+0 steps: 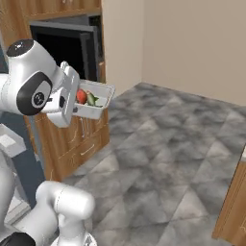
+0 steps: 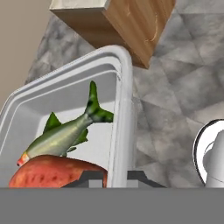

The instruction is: Place the tupperware containing the fish and sweet potato meal in the microwave. Close the microwave door and press the start button to reheat the meal.

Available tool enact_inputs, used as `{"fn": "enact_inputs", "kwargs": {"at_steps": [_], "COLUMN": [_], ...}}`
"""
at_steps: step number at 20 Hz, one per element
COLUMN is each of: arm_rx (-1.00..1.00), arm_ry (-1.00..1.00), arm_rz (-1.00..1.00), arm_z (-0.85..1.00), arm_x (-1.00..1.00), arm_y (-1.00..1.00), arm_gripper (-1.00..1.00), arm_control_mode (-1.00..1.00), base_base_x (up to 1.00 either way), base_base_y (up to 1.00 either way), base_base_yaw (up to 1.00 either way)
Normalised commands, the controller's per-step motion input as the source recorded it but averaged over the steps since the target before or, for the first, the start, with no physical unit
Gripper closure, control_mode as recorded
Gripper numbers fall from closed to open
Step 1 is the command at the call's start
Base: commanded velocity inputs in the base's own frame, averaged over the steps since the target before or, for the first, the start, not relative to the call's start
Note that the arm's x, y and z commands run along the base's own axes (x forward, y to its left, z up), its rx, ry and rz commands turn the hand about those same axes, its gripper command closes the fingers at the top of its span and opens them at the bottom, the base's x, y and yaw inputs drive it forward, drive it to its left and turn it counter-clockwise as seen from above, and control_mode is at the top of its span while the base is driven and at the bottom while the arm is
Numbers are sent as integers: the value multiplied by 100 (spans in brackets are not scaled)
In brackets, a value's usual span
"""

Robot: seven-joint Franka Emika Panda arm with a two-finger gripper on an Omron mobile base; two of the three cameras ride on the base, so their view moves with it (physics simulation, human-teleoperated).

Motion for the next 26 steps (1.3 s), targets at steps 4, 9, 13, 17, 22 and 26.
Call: {"fn": "enact_inputs", "kwargs": {"at_steps": [4,9,13,17,22,26], "arm_rx": [0,0,0,0,0,0], "arm_ry": [0,0,0,0,0,0], "arm_rz": [0,0,0,0,0,0], "arm_z": [0,0,0,0,0,0], "arm_x": [0,0,0,0,0,0], "arm_y": [0,0,0,0,0,0], "arm_gripper": [100,100,100,100,100,100], "arm_control_mode": [100,100,100,100,100,100], "base_base_x": [99,100,100,86,63,76], "base_base_y": [-7,-26,-38,-14,-7,-19], "base_base_yaw": [-12,0,1,34,62,64]}}
